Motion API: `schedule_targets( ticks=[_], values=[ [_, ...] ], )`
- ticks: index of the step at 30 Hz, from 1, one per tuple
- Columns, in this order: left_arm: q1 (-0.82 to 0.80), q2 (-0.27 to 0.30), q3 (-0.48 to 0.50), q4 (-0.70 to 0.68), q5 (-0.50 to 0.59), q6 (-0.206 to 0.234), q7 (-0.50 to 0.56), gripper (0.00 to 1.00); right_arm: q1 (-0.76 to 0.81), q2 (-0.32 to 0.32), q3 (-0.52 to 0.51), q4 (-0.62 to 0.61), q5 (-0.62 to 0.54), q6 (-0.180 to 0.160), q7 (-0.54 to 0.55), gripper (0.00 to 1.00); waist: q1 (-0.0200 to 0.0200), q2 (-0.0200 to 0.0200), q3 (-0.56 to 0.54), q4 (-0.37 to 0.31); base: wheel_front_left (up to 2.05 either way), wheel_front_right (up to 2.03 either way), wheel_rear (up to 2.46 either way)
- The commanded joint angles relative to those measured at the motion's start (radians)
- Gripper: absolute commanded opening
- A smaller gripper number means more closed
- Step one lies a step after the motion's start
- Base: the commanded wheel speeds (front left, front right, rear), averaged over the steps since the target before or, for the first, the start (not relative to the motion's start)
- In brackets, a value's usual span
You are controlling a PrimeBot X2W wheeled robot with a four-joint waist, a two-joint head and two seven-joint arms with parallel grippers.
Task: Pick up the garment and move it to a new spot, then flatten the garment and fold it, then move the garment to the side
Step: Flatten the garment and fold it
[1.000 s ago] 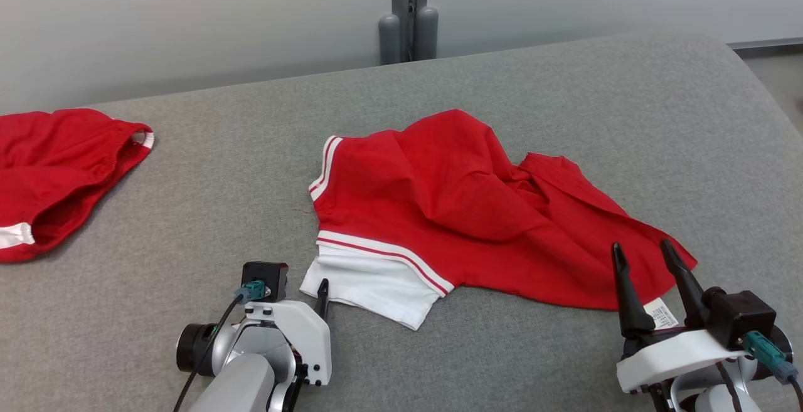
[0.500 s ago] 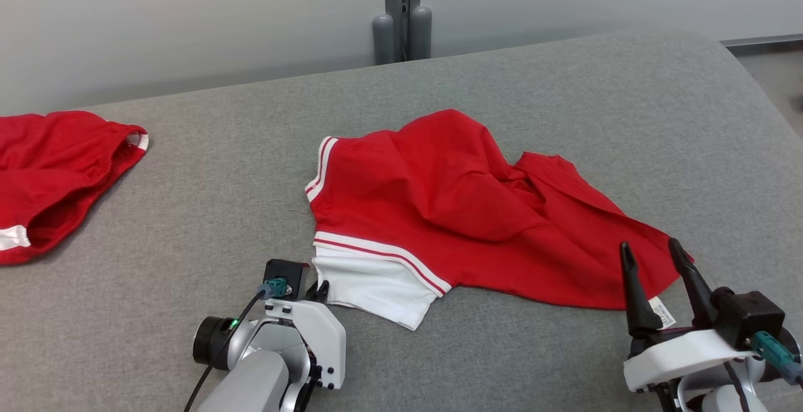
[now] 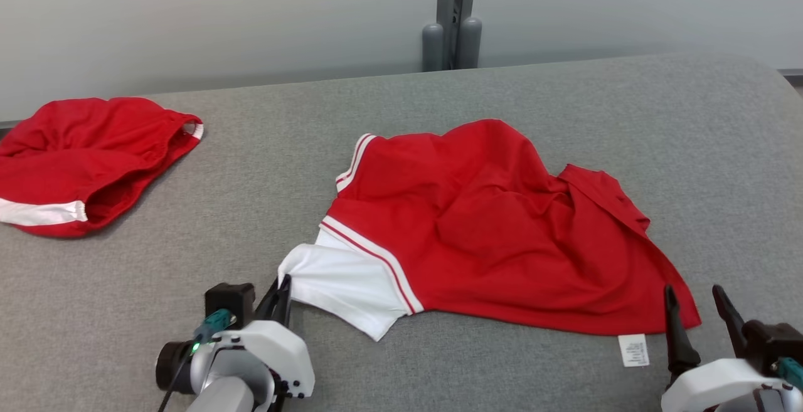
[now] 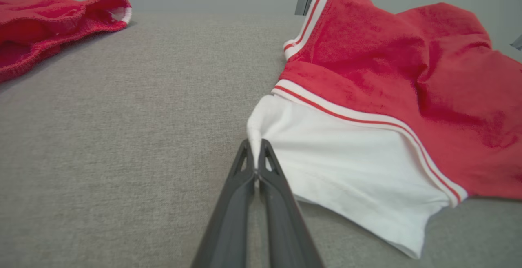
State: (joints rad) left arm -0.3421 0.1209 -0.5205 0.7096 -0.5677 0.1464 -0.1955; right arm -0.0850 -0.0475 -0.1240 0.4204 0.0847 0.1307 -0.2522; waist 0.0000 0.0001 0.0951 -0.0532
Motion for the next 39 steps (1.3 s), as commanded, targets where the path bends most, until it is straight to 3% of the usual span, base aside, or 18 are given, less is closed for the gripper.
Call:
schedule_targets(
  ticks=[1, 12, 23, 27, 30, 32, 33, 39],
  values=[
    [0.021, 0.018, 0.011, -0.026, -0.01, 0.013, -0.006, 0.0, 0.013, -0.005, -0.005, 0.01, -0.01, 0.0, 0.009, 1.0, 0.0, -0.0001, -0.002, 0.009, 0.0, 0.0, 0.0],
    [0.174, 0.106, 0.048, -0.288, -0.032, 0.096, 0.041, 0.0, 0.016, -0.006, -0.023, 0.118, 0.017, 0.0, 0.071, 1.0, 0.0, -0.0001, 0.002, 0.028, 0.0, 0.0, 0.0],
    [0.207, 0.122, 0.041, -0.389, -0.029, 0.135, 0.074, 0.0, -0.057, -0.006, 0.011, 0.24, 0.045, 0.0, 0.124, 0.99, 0.0, -0.0001, 0.012, 0.045, 0.0, 0.0, 0.0],
    [0.209, 0.122, 0.04, -0.401, -0.031, 0.14, 0.073, 0.0, -0.074, -0.004, 0.036, 0.28, 0.077, 0.0, 0.147, 0.51, 0.0, -0.0001, 0.015, 0.052, 0.0, 0.0, 0.0],
    [0.21, 0.122, 0.04, -0.405, -0.035, 0.141, 0.07, 0.0, -0.088, -0.003, 0.049, 0.299, 0.08, 0.0, 0.151, 0.31, 0.0, -0.0001, 0.017, 0.054, 0.0, 0.0, 0.0],
    [0.208, 0.122, 0.042, -0.408, -0.037, 0.139, 0.064, 0.0, -0.102, -0.003, 0.052, 0.301, 0.089, 0.0, 0.144, 0.05, 0.0, -0.0001, 0.018, 0.056, 0.0, 0.0, 0.0],
    [0.207, 0.122, 0.046, -0.41, -0.039, 0.137, 0.059, 0.0, -0.106, -0.004, 0.054, 0.298, 0.101, 0.0, 0.135, 0.0, 0.0, -0.0001, 0.018, 0.056, 0.0, 0.0, 0.0],
    [0.208, 0.109, 0.07, -0.432, -0.077, 0.114, 0.027, 0.0, -0.131, -0.006, 0.1, 0.229, 0.252, 0.0, 0.093, 0.0, 0.0, -0.0001, 0.007, 0.049, 0.0, 0.0, 0.0]
  ],
)
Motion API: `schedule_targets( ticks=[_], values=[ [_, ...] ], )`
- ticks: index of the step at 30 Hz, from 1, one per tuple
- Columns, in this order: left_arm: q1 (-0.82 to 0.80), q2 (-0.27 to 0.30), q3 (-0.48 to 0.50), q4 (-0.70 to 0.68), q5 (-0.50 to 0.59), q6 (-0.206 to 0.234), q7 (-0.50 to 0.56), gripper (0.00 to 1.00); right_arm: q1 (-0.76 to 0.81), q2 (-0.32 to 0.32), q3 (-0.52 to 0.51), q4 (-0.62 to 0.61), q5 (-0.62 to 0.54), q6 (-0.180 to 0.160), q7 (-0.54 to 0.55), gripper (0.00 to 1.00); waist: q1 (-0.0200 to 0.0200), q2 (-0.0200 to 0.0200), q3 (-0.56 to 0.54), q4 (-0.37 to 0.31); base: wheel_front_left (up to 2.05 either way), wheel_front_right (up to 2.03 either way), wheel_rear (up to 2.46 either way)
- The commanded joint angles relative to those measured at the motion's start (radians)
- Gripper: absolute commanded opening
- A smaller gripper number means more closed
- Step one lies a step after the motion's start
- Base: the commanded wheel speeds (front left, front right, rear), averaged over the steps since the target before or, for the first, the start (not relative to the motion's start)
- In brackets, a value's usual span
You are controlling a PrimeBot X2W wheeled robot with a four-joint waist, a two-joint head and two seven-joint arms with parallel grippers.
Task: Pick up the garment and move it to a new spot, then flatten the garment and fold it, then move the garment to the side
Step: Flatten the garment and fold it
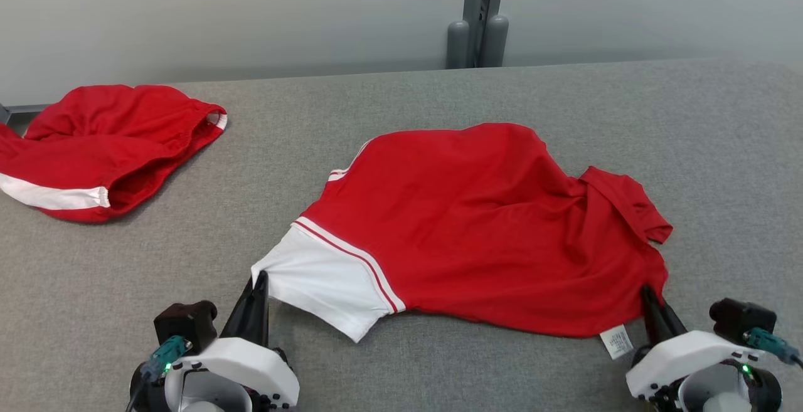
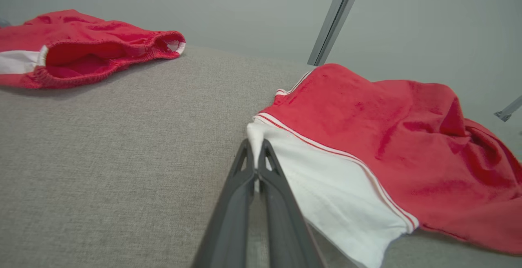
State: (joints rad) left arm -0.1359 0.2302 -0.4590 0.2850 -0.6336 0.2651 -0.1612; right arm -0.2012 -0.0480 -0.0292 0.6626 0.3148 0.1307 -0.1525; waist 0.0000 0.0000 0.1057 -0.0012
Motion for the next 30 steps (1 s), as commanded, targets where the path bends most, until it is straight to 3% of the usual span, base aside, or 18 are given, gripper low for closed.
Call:
schedule_targets(
  ticks=[1, 7, 18, 26, 30],
  values=[
    [0.003, -0.003, 0.015, -0.014, -0.019, -0.01, -0.013, 0.0, -0.013, -0.005, 0.018, -0.035, 0.059, 0.0, -0.009, 0.0, 0.0, 0.0, -0.006, -0.006, 0.0, 0.0, 0.0],
    [0.013, -0.039, 0.074, -0.085, -0.124, -0.067, -0.04, 0.0, 0.019, -0.005, 0.055, -0.251, 0.25, 0.0, 0.033, 0.0, 0.0, 0.0, -0.03, -0.022, 0.0, 0.0, 0.0],
    [-0.012, -0.044, 0.137, -0.336, -0.248, -0.132, -0.012, 0.0, 0.122, -0.007, -0.007, -0.707, 0.471, 0.0, 0.163, 0.0, 0.0, 0.0, -0.062, -0.036, 0.0, 0.0, 0.0],
    [-0.074, -0.013, 0.18, -0.589, -0.31, -0.121, 0.065, 0.0, 0.149, -0.006, -0.089, -0.964, 0.573, 0.0, 0.259, 0.0, 0.0, 0.0, -0.076, -0.047, 0.0, 0.0, 0.0],
    [-0.118, -0.004, 0.184, -0.658, -0.325, -0.112, 0.103, 0.0, 0.144, -0.006, -0.125, -1.034, 0.604, 0.0, 0.289, 0.0, 0.0, 0.0, -0.072, -0.05, 0.0, 0.0, 0.0]
  ],
)
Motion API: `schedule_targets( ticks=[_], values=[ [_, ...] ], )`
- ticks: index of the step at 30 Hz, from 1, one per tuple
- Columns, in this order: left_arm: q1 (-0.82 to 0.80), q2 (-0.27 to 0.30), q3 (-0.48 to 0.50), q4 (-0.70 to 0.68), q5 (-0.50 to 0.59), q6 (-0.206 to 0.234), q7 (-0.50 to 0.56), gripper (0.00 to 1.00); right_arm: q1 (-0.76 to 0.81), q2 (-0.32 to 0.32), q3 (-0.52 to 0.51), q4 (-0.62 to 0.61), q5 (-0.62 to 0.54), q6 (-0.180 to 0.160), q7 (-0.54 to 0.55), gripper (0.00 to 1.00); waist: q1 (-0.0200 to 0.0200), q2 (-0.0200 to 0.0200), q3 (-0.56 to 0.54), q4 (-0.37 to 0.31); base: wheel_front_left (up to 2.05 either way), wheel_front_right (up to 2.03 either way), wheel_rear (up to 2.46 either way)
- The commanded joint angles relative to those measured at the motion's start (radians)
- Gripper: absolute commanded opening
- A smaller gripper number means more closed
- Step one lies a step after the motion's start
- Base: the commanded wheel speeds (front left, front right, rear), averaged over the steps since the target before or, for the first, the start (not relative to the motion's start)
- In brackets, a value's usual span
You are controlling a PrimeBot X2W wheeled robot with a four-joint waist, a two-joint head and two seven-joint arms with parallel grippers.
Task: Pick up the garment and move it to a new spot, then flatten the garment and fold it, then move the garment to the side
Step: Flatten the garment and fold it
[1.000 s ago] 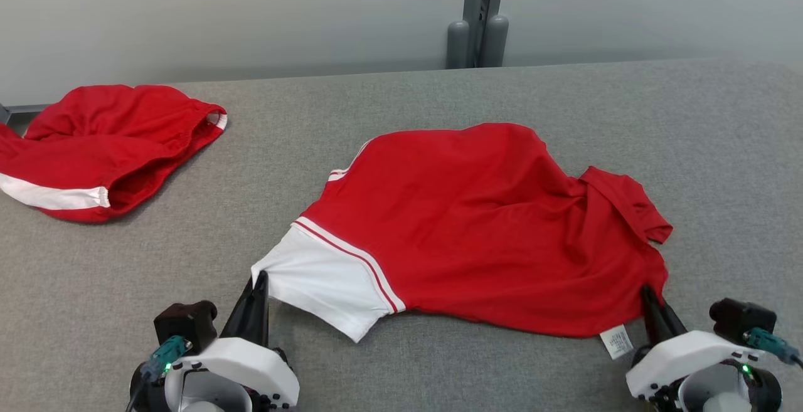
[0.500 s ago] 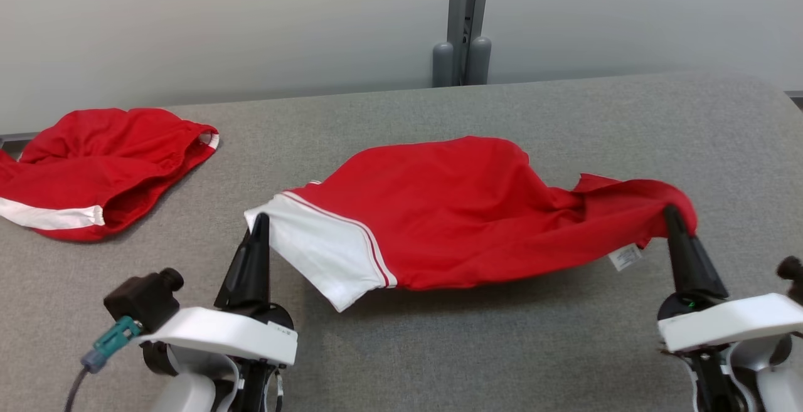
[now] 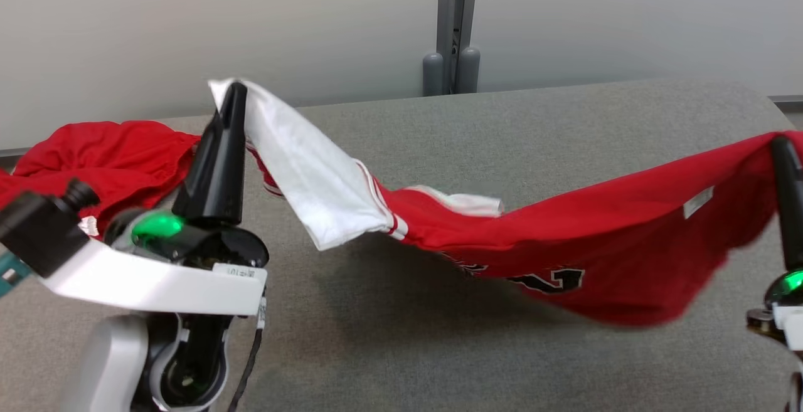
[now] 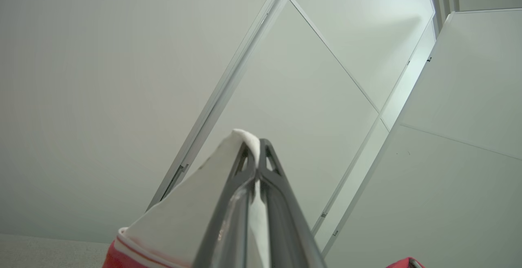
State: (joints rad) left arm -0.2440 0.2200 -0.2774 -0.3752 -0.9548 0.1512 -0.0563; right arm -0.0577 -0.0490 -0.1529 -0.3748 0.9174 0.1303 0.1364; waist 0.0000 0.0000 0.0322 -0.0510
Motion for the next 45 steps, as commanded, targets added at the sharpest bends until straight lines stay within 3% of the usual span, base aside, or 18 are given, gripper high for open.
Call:
schedule_targets(
  ticks=[1, 5, 9, 17, 21, 24, 29, 33, 37, 45],
  values=[
    [-0.028, 0.007, 0.003, -0.015, -0.013, 0.006, 0.014, 0.0, -0.006, -0.005, -0.014, -0.016, 0.009, 0.001, 0.01, 0.0, 0.0, 0.0, 0.006, -0.002, 0.0, 0.0, 0.0],
    [-0.122, 0.028, 0.005, -0.016, -0.011, 0.016, 0.072, 0.0, -0.055, -0.004, -0.057, -0.036, 0.016, 0.001, 0.045, 0.0, 0.0, 0.0, 0.044, -0.009, 0.0, 0.0, 0.0],
    [-0.265, 0.039, 0.01, 0.087, -0.021, 0.022, 0.131, 0.0, -0.174, -0.003, -0.076, 0.047, 0.0, 0.001, 0.078, 0.0, 0.0, 0.0, 0.114, -0.018, 0.0, 0.0, 0.0],
    [-0.758, 0.048, 0.002, 0.436, 0.074, 0.027, 0.183, 0.0, -0.682, -0.004, -0.049, 0.346, -0.114, 0.002, 0.1, 0.0, 0.0, 0.0, 0.326, -0.037, 0.0, 0.0, 0.0],
    [-1.052, 0.047, -0.006, 0.641, 0.164, 0.024, 0.139, 0.0, -1.011, -0.004, -0.026, 0.523, -0.158, 0.001, 0.05, 0.0, 0.0, 0.0, 0.421, -0.046, 0.0, 0.0, 0.0],
    [-1.256, 0.034, -0.019, 0.767, 0.222, -0.005, 0.074, 0.0, -1.223, -0.003, 0.001, 0.648, -0.218, 0.001, -0.012, 0.0, 0.0, 0.0, 0.473, -0.052, 0.0, 0.0, 0.0],
    [-1.474, -0.019, -0.003, 0.926, 0.242, -0.056, -0.069, 0.0, -1.441, -0.003, 0.037, 0.844, -0.279, 0.001, -0.122, 0.0, 0.0, 0.0, 0.526, -0.042, 0.0, 0.0, 0.0],
    [-1.468, -0.06, 0.009, 1.021, 0.202, -0.11, -0.131, 0.0, -1.482, -0.005, 0.053, 0.968, -0.265, 0.001, -0.183, 0.0, 0.0, 0.0, 0.558, -0.001, 0.0, 0.0, 0.0],
    [-1.354, -0.089, 0.027, 1.065, 0.157, -0.166, -0.165, 0.0, -1.411, -0.029, 0.098, 1.063, -0.221, 0.001, -0.219, 0.0, 0.0, 0.0, 0.575, 0.035, 0.0, 0.0, 0.0],
    [-1.054, -0.075, 0.033, 0.994, 0.117, -0.229, -0.192, 0.0, -1.248, -0.077, 0.192, 1.159, -0.148, 0.001, -0.29, 0.0, 0.0, 0.0, 0.575, 0.05, 0.0, 0.0, 0.0]
  ],
)
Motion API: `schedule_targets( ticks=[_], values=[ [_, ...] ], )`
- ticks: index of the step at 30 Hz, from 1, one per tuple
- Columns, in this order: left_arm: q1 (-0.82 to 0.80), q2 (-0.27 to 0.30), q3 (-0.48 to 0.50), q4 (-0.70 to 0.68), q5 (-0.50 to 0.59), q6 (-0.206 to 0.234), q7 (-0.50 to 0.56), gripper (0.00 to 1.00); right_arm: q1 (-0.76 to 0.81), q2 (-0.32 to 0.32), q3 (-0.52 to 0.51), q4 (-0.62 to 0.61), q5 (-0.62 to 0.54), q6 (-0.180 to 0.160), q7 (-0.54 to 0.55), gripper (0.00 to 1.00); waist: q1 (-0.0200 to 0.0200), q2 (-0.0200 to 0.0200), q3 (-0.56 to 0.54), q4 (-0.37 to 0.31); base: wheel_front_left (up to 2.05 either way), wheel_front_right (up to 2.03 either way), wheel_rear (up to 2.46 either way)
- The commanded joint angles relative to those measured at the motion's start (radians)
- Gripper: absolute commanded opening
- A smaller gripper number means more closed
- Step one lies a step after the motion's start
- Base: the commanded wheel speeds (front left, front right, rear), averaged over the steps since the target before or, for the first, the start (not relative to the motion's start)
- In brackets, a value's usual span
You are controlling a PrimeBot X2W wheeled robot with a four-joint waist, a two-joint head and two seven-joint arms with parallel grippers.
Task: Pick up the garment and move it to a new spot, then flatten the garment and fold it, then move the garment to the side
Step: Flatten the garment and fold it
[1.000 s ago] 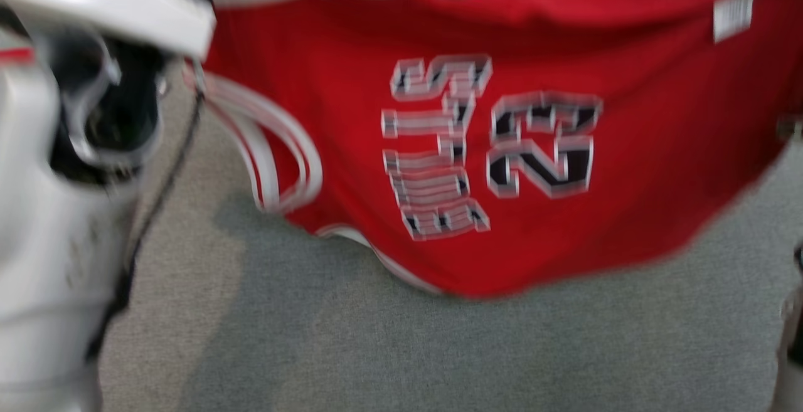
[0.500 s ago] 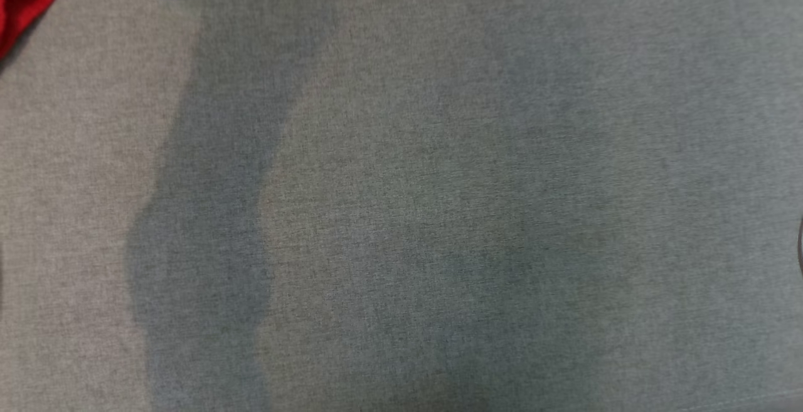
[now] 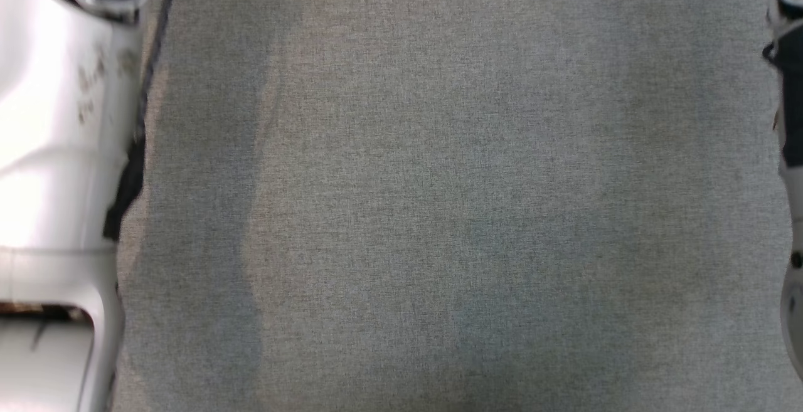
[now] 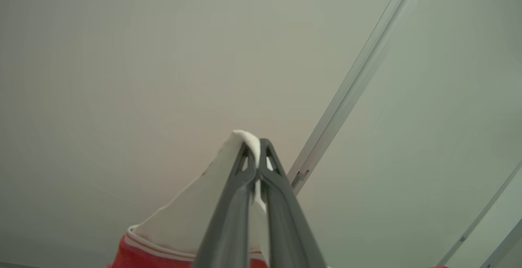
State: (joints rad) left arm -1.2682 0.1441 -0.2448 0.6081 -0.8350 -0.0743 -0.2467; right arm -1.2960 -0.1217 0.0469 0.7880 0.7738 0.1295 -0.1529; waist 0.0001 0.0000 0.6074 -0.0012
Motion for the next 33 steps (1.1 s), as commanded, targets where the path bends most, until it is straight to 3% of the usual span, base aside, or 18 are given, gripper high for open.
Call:
schedule_targets(
  ticks=[1, 7, 14, 20, 24, 33],
  values=[
    [0.019, 0.005, 0.005, -0.015, -0.009, -0.006, -0.003, 0.0, 0.018, -0.011, 0.005, 0.0, 0.008, 0.002, -0.01, 0.0, -0.0001, 0.0, -0.003, 0.0, 0.0, 0.0, 0.0],
    [0.306, 0.036, 0.027, -0.227, -0.014, 0.01, -0.011, 0.0, 0.191, -0.044, 0.094, -0.033, 0.081, 0.002, -0.043, 0.0, -0.0001, 0.0, -0.043, -0.001, 0.0, 0.0, 0.0],
    [0.621, 0.065, 0.017, -0.485, 0.002, 0.072, -0.008, 0.0, 0.401, -0.081, 0.152, -0.123, 0.15, 0.002, -0.082, 0.0, -0.0001, 0.0, -0.108, 0.011, 0.0, 0.0, 0.0],
    [0.86, 0.043, 0.01, -0.608, 0.013, 0.118, -0.014, 0.0, 0.577, -0.102, 0.172, -0.204, 0.133, 0.002, -0.11, 0.0, -0.0001, 0.0, -0.174, 0.031, 0.0, 0.0, 0.0],
    [1.028, 0.024, 0.005, -0.643, 0.042, 0.137, -0.018, 0.0, 0.725, -0.089, 0.109, -0.288, 0.097, 0.002, -0.114, 0.0, -0.0001, 0.0, -0.236, 0.045, 0.0, 0.0, 0.0],
    [1.268, -0.005, 0.008, -0.682, 0.084, 0.135, -0.019, 0.0, 1.024, -0.023, 0.0, -0.468, 0.007, 0.002, -0.113, 0.0, -0.0001, 0.0, -0.367, 0.067, 0.0, 0.0, 0.0]
  ],
)
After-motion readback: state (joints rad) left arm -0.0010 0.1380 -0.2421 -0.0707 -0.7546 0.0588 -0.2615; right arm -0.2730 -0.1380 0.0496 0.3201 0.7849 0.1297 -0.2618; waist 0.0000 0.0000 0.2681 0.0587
